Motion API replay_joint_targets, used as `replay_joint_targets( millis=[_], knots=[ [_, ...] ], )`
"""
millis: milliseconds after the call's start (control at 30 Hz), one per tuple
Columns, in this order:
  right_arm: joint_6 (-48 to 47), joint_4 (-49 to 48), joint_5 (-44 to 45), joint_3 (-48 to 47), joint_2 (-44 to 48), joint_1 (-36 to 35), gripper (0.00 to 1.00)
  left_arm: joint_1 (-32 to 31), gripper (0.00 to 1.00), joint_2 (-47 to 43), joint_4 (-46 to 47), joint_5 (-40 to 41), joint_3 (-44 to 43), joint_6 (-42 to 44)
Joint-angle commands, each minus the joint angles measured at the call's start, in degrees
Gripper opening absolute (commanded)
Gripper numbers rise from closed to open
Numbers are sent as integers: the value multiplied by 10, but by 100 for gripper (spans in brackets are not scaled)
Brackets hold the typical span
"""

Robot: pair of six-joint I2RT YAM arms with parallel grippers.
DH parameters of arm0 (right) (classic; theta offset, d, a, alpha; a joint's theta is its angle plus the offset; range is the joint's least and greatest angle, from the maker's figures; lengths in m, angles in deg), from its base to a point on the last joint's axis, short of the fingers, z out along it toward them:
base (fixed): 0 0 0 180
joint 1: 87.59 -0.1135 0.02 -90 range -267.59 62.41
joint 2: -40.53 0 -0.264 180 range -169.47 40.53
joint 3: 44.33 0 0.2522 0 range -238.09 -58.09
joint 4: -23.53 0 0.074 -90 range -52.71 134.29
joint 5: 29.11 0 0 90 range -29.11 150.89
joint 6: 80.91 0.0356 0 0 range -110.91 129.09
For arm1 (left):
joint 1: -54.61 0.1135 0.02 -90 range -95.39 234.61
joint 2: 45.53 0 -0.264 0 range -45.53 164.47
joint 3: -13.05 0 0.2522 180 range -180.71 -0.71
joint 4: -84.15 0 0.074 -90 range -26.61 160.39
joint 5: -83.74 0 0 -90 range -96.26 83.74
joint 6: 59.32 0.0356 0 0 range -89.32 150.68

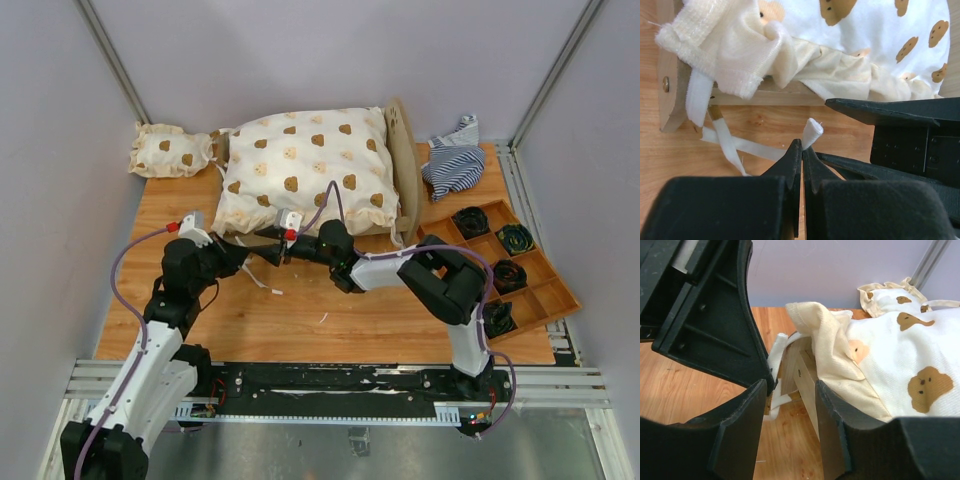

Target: Set up the pet bed

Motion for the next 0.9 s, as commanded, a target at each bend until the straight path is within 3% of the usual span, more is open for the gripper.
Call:
replay_joint_targets(
  millis=[0, 433, 700, 800, 867],
  knots=[
    [-19, -29, -38, 1, -11, -12, 46, 2, 0, 5, 7, -1, -31, -8],
    [-14, -12, -22, 7, -24, -12, 46, 2, 0, 11, -2, -1, -45, -19],
    [3, -26, -7, -31, -39, -12, 24, 2, 0, 10, -10, 9, -45, -29],
    [10, -25, -19, -40, -44, -14, 23, 2, 0, 13, -8, 12, -44, -33],
    [11, -26, -24, -40, -48, -15, 11, 2, 0, 16, -8, 11, -45, -34]
  ],
)
